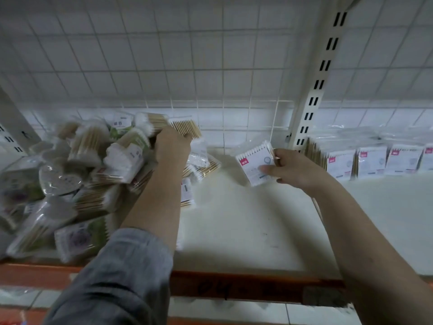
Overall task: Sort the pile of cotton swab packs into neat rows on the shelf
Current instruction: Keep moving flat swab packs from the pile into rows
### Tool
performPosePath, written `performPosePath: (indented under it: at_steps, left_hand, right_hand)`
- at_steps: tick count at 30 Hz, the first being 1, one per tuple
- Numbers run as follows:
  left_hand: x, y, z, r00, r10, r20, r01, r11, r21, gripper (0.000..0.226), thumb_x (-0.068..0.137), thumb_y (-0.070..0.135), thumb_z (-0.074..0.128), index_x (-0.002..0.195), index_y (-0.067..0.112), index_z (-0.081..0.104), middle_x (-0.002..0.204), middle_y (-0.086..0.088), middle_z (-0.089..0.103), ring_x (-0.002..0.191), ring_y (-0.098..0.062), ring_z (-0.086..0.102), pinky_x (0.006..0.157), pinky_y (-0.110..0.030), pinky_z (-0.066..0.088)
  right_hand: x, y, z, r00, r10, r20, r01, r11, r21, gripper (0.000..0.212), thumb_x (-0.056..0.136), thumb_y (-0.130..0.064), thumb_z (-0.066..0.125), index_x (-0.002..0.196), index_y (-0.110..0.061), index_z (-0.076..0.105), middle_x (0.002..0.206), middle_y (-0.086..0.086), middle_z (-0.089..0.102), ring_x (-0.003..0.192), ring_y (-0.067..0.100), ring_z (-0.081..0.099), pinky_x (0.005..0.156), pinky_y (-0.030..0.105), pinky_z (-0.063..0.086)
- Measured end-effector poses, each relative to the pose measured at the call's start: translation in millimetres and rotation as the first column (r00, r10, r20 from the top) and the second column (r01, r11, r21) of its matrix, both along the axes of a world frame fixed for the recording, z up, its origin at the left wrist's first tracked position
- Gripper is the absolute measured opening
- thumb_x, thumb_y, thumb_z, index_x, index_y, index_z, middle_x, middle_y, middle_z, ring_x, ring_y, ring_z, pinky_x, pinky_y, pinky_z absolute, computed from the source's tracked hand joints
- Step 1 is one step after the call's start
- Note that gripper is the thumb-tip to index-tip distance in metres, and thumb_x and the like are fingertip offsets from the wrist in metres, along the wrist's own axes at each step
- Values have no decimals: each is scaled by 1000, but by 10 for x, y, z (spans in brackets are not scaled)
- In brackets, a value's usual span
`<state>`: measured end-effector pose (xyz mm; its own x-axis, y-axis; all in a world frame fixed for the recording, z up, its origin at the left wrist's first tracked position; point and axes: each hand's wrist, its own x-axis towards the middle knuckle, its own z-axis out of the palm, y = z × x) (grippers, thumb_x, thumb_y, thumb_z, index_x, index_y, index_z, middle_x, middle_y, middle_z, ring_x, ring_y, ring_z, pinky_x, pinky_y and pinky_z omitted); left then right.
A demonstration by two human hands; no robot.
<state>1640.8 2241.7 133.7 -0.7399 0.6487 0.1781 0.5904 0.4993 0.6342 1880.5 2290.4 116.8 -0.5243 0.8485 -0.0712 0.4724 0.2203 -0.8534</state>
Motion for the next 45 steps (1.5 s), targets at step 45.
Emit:
performPosePath:
  at_steps: [45]
  left_hand:
    - [3817, -589, -222, 822, -404, 402, 208, 869, 448, 9, 83, 19, 63, 90, 15, 66, 76, 9, 63, 68, -4, 58, 56, -16, 43]
  right_hand:
    - [3860, -802, -77, 641, -602, -476, 543, 794, -273, 22, 80, -30, 69, 87, -10, 63, 86, 14, 67, 82, 33, 66, 79, 52, 51]
